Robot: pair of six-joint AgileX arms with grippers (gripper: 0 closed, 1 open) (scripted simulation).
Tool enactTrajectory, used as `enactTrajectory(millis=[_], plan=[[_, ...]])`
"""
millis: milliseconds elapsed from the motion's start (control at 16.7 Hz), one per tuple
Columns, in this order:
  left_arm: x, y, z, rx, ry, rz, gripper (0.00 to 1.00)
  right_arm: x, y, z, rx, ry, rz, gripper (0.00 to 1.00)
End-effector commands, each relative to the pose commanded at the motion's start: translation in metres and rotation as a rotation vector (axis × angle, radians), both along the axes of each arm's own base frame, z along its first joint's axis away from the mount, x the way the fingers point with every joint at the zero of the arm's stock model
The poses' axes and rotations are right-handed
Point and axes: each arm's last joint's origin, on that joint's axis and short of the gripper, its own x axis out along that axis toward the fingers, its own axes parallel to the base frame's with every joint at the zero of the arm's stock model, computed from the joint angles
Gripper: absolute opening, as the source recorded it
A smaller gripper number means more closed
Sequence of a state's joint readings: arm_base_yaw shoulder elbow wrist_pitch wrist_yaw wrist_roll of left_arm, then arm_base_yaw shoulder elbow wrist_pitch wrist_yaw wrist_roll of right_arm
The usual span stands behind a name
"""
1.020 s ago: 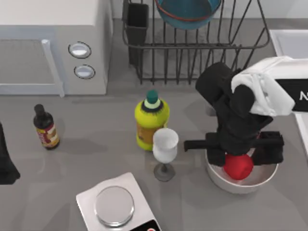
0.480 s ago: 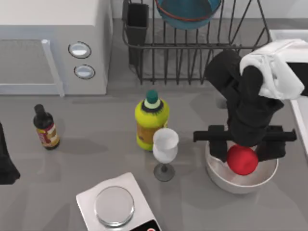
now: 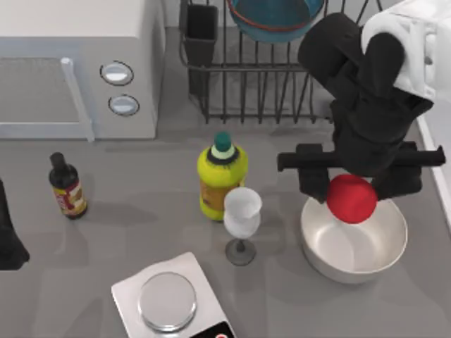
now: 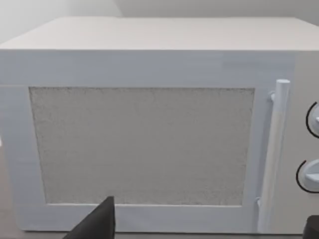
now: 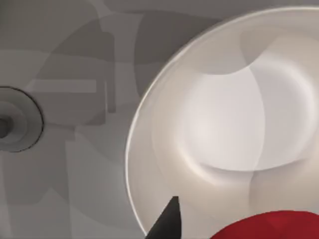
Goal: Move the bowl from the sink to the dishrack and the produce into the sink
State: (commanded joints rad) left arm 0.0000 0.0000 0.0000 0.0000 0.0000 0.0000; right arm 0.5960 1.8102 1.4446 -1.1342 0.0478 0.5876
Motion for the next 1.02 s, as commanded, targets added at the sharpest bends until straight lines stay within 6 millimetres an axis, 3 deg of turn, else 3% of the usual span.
enactTrajectory(millis=[300,480,720,1020], plan=[[0.0,0.0,0.0,0.0,0.0,0.0,1.0,0.001,0.0,-0.001,0.001,0.002,-0.004,0.0],[0.0,0.0,0.0,0.0,0.0,0.0,1.0,0.012,-0.016,-0.01,0.024,-0.009,-0.03,0.0],[0.0,0.0,0.0,0.0,0.0,0.0,1.0,0.04,-0.066,-0.037,0.109,-0.088,-0.094,0.0],[0.0,0.0,0.0,0.0,0.0,0.0,1.0,0.062,-0.158,-0.068,0.232,-0.353,-0.168,0.0]])
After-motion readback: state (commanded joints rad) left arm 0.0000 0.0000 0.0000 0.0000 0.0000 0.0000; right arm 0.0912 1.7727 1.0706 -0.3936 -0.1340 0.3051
